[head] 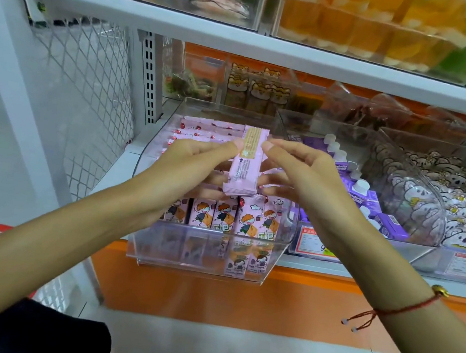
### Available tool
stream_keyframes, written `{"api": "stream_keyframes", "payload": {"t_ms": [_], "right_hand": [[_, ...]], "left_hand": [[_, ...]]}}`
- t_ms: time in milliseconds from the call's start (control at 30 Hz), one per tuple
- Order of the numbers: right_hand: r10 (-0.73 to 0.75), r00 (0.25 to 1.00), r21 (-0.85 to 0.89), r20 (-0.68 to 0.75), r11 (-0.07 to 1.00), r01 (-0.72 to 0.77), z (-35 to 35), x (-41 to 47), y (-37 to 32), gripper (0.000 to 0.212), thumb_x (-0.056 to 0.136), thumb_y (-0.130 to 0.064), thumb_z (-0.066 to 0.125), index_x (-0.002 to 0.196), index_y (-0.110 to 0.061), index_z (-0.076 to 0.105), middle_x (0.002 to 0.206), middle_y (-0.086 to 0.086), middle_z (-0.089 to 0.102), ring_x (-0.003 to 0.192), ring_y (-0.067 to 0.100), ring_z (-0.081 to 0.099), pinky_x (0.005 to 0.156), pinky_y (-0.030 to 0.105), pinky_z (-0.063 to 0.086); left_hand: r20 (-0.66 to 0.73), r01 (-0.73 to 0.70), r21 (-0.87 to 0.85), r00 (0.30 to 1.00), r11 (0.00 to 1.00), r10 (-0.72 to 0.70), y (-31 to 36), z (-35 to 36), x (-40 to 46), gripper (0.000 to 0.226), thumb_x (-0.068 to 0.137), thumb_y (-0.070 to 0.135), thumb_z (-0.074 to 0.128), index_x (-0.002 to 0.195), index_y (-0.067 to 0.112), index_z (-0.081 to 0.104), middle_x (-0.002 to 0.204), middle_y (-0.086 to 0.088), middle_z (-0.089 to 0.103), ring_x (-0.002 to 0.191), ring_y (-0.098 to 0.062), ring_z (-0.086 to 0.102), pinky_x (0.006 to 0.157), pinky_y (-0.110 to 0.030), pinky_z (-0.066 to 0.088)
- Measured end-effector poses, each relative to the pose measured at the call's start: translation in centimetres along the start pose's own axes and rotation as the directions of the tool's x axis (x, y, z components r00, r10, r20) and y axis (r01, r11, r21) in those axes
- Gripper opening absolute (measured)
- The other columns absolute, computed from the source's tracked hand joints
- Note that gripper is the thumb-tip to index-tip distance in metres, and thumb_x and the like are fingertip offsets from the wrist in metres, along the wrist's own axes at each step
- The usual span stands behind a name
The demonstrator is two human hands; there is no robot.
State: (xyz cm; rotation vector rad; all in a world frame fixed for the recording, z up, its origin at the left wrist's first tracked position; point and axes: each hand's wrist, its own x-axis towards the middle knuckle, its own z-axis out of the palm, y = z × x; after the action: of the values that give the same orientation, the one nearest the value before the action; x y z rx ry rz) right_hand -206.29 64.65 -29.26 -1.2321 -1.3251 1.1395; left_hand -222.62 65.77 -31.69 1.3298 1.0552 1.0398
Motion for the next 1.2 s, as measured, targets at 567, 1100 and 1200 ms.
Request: {"api": "stream_keyframes", "payload": {"t_ms": [567, 1100, 1200], "right_hand": [[-0.378, 0.916, -0.077, 0.135, 0.917, 0.390, -0.4, -0.2, 0.7, 0.038, 0.088, -0.001, 0.061, 0.116, -0.026, 0.055, 0.111, -0.004, 0.064, 0.107, 0.016, 0.063, 0.091, 0.025, 0.050], [-0.300, 0.933, 0.009, 0.196, 0.952, 0.305, -1.8, 1.0, 0.5, 0.036, 0.083, -0.035, 0.066, 0.117, -0.032, 0.055, 0.105, -0.015, 0.068, 0.104, 0.004, 0.064, 0.086, 0.025, 0.052], [-0.342, 0.930, -0.070, 0.134, 0.933, 0.353, -1.8, 1.2, 0.6, 0.034, 0.090, -0.032, 0.061, 0.123, -0.025, 0.056, 0.097, -0.014, 0.070, 0.094, 0.003, 0.067, 0.076, 0.022, 0.055]], "left_hand": [[0.039, -0.421, 0.162, 0.906, 0.892, 0.421, -0.4, 0.0, -0.4, 0.036, 0.095, 0.006, 0.053, 0.125, 0.025, 0.050, 0.125, 0.017, 0.058, 0.116, 0.007, 0.054, 0.096, -0.009, 0.043], [0.030, -0.459, 0.340, 0.878, 0.821, 0.478, -0.6, -0.7, 0.5, 0.029, 0.085, 0.038, 0.065, 0.112, 0.032, 0.060, 0.109, 0.019, 0.065, 0.102, 0.004, 0.059, 0.084, -0.012, 0.046], [-0.072, -0.478, 0.417, 0.831, 0.773, 0.552, -1.2, -0.6, 0.6, 0.038, 0.075, 0.031, 0.079, 0.107, 0.028, 0.059, 0.109, 0.018, 0.064, 0.101, 0.005, 0.057, 0.085, -0.009, 0.043]]}}
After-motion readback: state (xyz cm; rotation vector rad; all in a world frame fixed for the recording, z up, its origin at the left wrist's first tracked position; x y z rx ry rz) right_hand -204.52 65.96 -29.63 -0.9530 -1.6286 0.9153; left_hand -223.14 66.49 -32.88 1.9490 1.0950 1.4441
